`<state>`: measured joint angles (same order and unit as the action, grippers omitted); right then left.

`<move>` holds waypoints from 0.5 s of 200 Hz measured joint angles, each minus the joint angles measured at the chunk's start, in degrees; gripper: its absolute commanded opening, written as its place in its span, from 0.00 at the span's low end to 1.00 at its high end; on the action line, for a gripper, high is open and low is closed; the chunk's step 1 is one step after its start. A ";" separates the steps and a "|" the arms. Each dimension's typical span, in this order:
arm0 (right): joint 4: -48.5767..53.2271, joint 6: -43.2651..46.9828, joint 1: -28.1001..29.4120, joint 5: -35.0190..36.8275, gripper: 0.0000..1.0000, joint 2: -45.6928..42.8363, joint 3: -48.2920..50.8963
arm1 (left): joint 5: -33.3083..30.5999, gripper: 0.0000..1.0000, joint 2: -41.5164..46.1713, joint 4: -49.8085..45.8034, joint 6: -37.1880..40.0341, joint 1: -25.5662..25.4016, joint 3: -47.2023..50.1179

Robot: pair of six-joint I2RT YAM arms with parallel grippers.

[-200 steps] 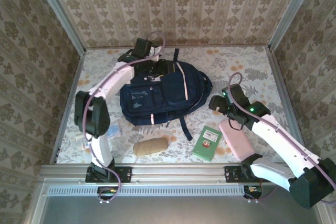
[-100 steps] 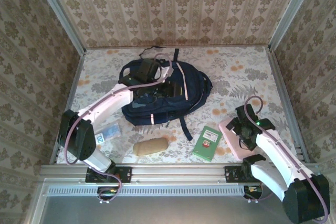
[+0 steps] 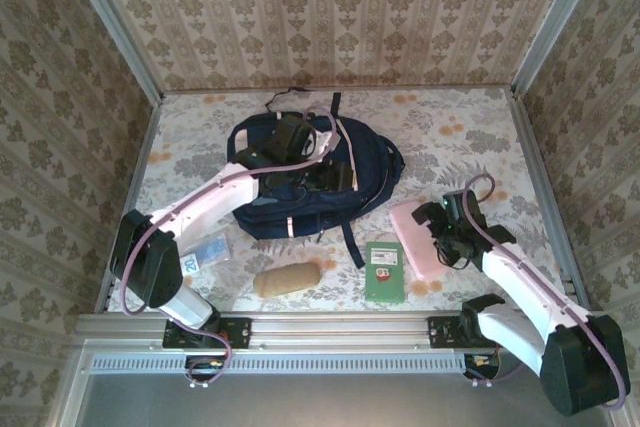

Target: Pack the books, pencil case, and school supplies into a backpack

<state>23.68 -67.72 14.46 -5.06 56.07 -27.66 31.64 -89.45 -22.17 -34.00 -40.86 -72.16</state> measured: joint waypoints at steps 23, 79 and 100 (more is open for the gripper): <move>-1.01 3.50 4.61 -2.95 0.98 4.83 -3.30 | 0.00 0.51 -0.74 0.63 -0.35 -0.15 0.09; 9.92 20.11 8.00 5.81 1.00 3.76 -11.52 | -0.02 0.51 -2.23 0.94 -0.31 -1.29 1.11; 10.67 25.75 8.00 6.29 1.00 6.01 -11.93 | 0.00 0.51 -2.23 0.87 -0.22 -1.27 1.11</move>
<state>34.35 -41.98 22.46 1.23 62.08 -39.59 31.64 -91.68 -21.30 -34.22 -42.13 -71.05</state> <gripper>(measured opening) 0.995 0.514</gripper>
